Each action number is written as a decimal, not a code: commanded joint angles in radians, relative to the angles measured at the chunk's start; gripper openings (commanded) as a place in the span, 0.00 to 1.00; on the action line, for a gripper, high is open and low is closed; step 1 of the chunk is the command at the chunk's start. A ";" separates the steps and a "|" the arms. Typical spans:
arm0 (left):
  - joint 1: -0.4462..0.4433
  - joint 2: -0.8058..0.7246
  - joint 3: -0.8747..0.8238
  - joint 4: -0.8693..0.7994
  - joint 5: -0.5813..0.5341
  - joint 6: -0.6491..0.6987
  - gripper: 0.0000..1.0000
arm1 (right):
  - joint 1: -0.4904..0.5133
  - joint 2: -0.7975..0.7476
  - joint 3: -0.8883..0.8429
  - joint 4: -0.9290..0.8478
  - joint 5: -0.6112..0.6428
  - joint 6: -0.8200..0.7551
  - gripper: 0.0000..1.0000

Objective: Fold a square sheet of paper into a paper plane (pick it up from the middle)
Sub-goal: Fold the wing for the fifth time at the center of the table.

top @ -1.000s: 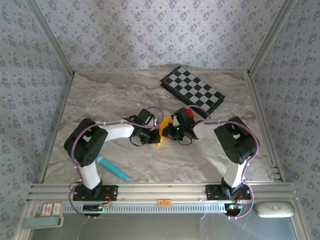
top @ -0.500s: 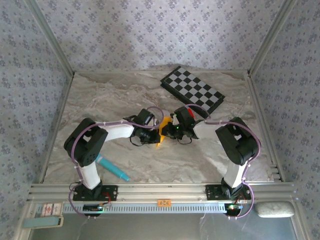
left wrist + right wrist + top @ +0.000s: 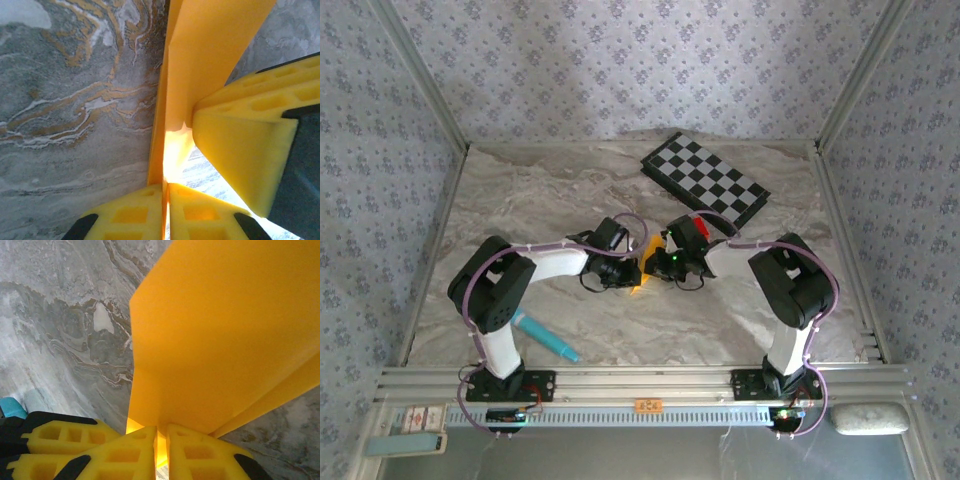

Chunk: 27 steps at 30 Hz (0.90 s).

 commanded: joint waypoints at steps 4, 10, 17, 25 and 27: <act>0.005 -0.005 0.008 -0.044 -0.007 0.002 0.11 | 0.005 0.023 0.028 -0.074 0.041 -0.025 0.15; 0.022 -0.068 0.007 -0.083 -0.036 0.011 0.17 | 0.004 0.029 0.032 -0.081 0.042 -0.028 0.14; 0.026 -0.140 0.008 -0.064 -0.050 -0.015 0.22 | 0.003 0.035 0.035 -0.083 0.038 -0.032 0.14; -0.009 -0.109 -0.001 0.021 0.045 -0.052 0.13 | 0.004 0.045 0.038 -0.085 0.035 -0.029 0.13; -0.018 -0.089 0.006 0.006 0.047 -0.047 0.12 | 0.004 0.046 0.038 -0.085 0.033 -0.029 0.13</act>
